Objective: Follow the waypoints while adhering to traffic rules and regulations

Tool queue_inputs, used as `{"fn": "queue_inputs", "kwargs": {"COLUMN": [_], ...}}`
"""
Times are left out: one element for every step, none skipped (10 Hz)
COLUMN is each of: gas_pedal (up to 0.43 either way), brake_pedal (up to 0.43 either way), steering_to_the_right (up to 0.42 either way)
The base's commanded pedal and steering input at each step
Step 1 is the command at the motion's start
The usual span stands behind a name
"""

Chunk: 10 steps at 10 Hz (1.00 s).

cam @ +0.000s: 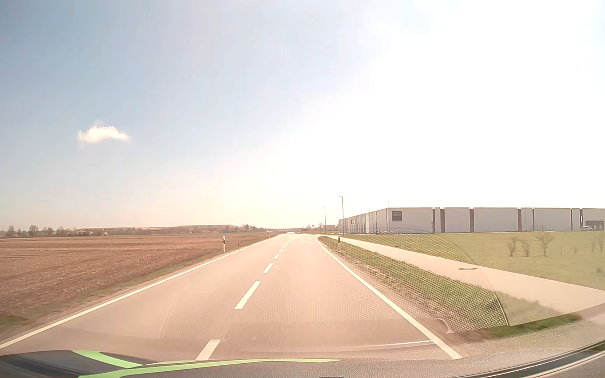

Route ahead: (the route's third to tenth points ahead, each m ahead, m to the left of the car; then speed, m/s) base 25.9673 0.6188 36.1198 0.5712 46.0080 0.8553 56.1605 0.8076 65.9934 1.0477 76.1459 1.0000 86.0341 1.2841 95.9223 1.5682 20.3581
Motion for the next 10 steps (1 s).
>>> {"fn": "queue_inputs", "kwargs": {"gas_pedal": [0.311,0.299,0.299,0.287,0.287,0.287,0.287,0.287,0.287,0.28], "brake_pedal": [0.0,0.0,0.0,0.0,0.0,0.0,0.0,0.0,0.0,0.0], "steering_to_the_right": [0.001,0.001,0.001,0.001,0.001,0.001,0.001,0.001,0.001,0.001]}}
